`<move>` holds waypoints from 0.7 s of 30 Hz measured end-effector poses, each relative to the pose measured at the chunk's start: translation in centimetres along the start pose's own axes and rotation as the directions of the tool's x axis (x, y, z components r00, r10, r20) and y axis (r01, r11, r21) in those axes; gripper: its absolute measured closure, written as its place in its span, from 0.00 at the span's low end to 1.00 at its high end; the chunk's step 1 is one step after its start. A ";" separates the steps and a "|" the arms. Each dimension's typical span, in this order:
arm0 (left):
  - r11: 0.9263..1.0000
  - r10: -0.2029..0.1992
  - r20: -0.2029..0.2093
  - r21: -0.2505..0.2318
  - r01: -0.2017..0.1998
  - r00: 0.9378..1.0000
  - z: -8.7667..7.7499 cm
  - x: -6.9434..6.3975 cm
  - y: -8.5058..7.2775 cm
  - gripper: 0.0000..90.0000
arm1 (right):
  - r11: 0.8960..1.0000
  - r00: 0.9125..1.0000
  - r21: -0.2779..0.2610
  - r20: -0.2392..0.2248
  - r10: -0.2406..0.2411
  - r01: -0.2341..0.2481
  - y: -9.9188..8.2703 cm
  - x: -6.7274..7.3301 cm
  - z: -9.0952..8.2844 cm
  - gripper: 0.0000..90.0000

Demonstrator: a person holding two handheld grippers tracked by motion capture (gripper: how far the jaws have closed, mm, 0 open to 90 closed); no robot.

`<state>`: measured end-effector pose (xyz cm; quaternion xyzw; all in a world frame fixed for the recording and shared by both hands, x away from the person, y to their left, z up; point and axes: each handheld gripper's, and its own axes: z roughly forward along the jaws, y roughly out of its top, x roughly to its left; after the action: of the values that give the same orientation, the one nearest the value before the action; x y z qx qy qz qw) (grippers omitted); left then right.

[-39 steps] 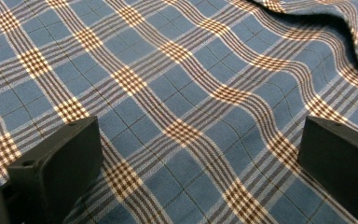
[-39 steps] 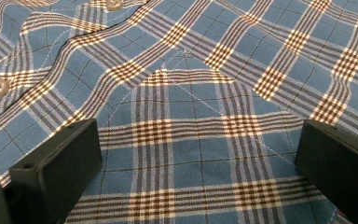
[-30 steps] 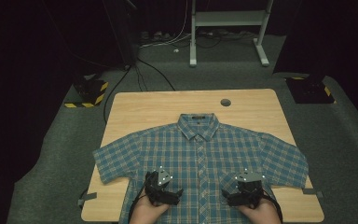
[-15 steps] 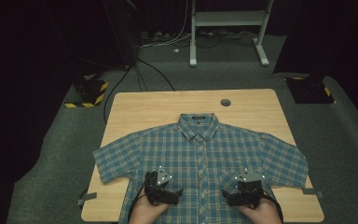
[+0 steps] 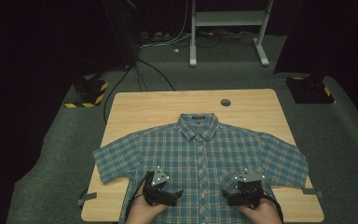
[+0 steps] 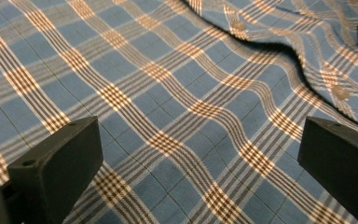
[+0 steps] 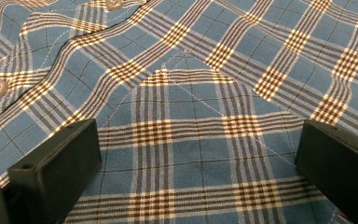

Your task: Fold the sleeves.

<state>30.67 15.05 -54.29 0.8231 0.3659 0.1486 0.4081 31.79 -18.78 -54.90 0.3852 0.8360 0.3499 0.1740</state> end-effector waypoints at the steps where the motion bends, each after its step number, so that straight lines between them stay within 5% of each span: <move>1: 1.000 0.004 0.000 -0.002 -0.004 1.000 -0.2 0.0 0.0 0.00 | 1.000 1.000 0.000 0.000 0.000 0.000 0.0 0.0 0.0 0.00; 7: 0.998 0.001 0.038 -0.059 0.001 0.999 -1.6 0.4 0.5 0.00 | 1.000 1.000 0.000 0.000 0.000 0.000 0.0 0.0 0.0 0.00; 10: 0.997 0.017 0.024 -0.073 -0.015 1.000 -2.6 0.7 0.7 0.00 | 1.000 1.000 0.000 0.000 0.000 0.000 0.0 0.0 0.0 0.00; 21: 0.994 -0.022 -0.031 -0.108 0.019 0.999 -5.5 2.9 0.5 0.01 | 1.000 1.000 0.000 0.000 -0.001 0.001 0.0 0.0 0.0 0.00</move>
<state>29.89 20.01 -50.62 0.7936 0.3723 0.1770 0.4474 31.80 -18.78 -54.90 0.3850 0.8361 0.3498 0.1742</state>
